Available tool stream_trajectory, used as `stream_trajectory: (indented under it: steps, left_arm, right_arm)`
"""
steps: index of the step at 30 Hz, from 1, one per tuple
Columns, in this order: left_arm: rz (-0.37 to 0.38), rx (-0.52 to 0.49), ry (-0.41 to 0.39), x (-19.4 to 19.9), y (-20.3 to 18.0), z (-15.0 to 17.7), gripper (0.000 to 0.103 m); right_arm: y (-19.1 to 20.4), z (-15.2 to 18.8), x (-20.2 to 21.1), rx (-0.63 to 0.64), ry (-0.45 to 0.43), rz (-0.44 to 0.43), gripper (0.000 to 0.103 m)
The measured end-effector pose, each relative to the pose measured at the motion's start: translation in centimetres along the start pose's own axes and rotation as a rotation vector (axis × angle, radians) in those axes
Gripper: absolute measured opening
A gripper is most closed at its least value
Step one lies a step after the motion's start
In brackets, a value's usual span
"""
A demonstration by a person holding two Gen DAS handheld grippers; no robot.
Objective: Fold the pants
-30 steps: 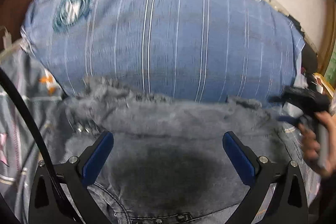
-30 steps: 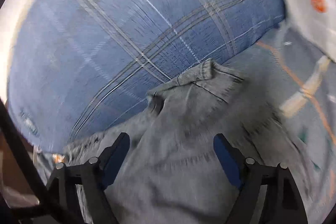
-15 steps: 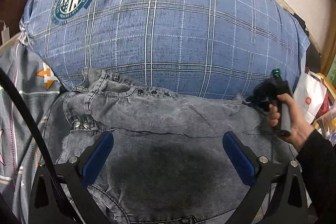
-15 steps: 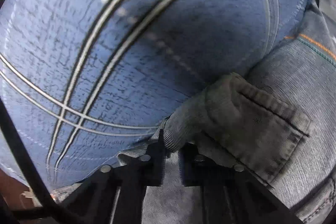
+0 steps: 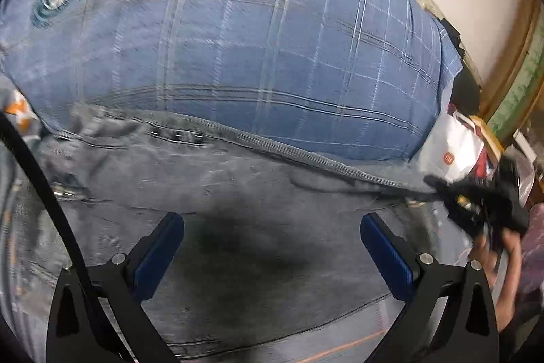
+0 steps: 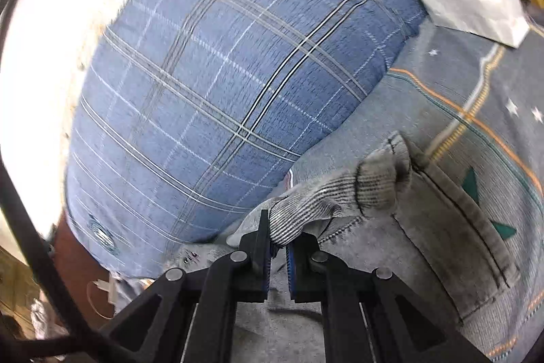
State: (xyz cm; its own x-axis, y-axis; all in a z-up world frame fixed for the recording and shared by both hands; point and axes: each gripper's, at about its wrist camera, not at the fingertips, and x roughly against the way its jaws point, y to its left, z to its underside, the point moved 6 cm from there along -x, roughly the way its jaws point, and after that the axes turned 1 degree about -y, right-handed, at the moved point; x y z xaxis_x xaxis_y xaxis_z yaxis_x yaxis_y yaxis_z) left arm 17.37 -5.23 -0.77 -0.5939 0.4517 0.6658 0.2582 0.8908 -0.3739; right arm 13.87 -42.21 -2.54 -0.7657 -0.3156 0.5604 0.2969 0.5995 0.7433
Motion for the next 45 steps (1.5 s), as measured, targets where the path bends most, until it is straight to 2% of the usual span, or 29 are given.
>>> stream_trajectory:
  steps: [3, 7, 11, 12, 13, 18, 19, 20, 21, 23, 24, 25, 26, 30, 32, 34, 36, 39, 40, 42, 45]
  left_arm:
    - [0.085, 0.031, 0.08, -3.0, -3.0, -1.2, 0.103]
    - [0.092, 0.091, 0.142, -7.4, -5.5, -2.9, 0.103]
    - [0.025, 0.167, 0.221, -12.4, -5.6, -3.9, 0.103]
    - [0.007, 0.2, 0.263, -14.0, -5.3, -4.0, 0.102]
    - [-0.001, 0.226, 0.287, -15.1, -5.0, -4.0, 0.099]
    - [-0.091, 0.348, 0.431, -17.9, -3.3, -3.0, 0.096]
    - [-0.111, 0.358, 0.445, -18.5, -3.0, -3.1, 0.081]
    - [-0.149, 0.388, 0.45, -18.6, -2.3, -3.0, 0.069]
    - [-0.169, 0.421, 0.448, -18.5, -1.7, -2.9, 0.045]
    - [-0.163, 0.46, 0.444, -18.2, -1.1, -2.9, 0.036]
    - [-0.151, 0.46, 0.446, -17.9, -1.0, -2.9, 0.02]
    - [-0.151, 0.456, 0.446, -17.6, -1.0, -2.9, 0.009]
    - [-0.143, 0.458, 0.438, -16.8, -0.9, -3.1, 0.008]
    - [-0.023, 0.539, 0.263, -10.5, -1.2, -4.1, 0.007]
    - [0.019, 0.558, 0.245, -8.6, -1.6, -3.1, 0.006]
    - [0.064, 0.555, 0.21, -6.4, -2.3, -0.5, 0.006]
    - [0.036, 0.513, 0.238, -6.2, -2.6, 2.7, 0.007]
    - [0.063, 0.577, 0.338, -7.6, -1.6, 7.8, 0.006]
    - [0.064, 0.604, 0.359, -8.0, -1.4, 9.0, 0.005]
    - [0.086, 0.608, 0.353, -7.4, -2.2, 9.1, 0.005]
    - [0.123, 0.52, 0.241, -4.8, -4.0, 6.8, 0.005]
  right_arm:
    - [-0.2, -0.8, -1.2, -0.03, 0.016, -0.055, 0.008]
    - [-1.7, -1.2, -1.2, -0.029, 0.018, -0.046, 0.008]
    - [-3.2, -1.1, -1.9, -0.032, 0.036, -0.035, 0.008]
    - [-3.3, -0.9, -2.1, -0.03, 0.046, -0.034, 0.008]
    - [-3.5, -0.8, -2.3, -0.032, 0.054, -0.03, 0.008]
    - [-3.8, -0.6, -2.6, -0.017, 0.082, -0.036, 0.008]
    - [-3.7, -0.6, -2.6, -0.015, 0.085, -0.044, 0.008]
    - [-3.7, -0.6, -2.5, -0.012, 0.085, -0.045, 0.008]
    - [-3.7, -0.6, -2.6, 0.0, 0.088, -0.037, 0.008]
    - [-3.9, -0.6, -2.6, 0.0, 0.094, -0.032, 0.008]
    - [-4.1, -0.6, -2.6, -0.01, 0.099, -0.04, 0.008]
    - [-4.2, -0.6, -2.6, -0.019, 0.102, -0.05, 0.008]
    - [-4.2, -0.6, -2.6, -0.023, 0.107, -0.061, 0.008]
    - [-4.5, -0.6, -2.1, -0.055, 0.127, -0.127, 0.008]
    - [-4.7, -0.5, -1.2, -0.068, 0.135, -0.152, 0.008]
    - [-5.1, 0.1, 0.5, -0.052, 0.131, -0.18, 0.008]
    - [-6.3, 1.2, 1.0, -0.051, 0.167, -0.17, 0.008]
    - [-10.0, 3.0, -0.2, -0.119, 0.247, -0.066, 0.008]
    - [-10.6, 3.3, -0.3, -0.147, 0.257, -0.062, 0.008]
    - [-10.7, 3.6, 0.6, -0.175, 0.244, -0.086, 0.008]
    - [-8.9, 3.6, 3.5, -0.084, 0.162, -0.082, 0.008]
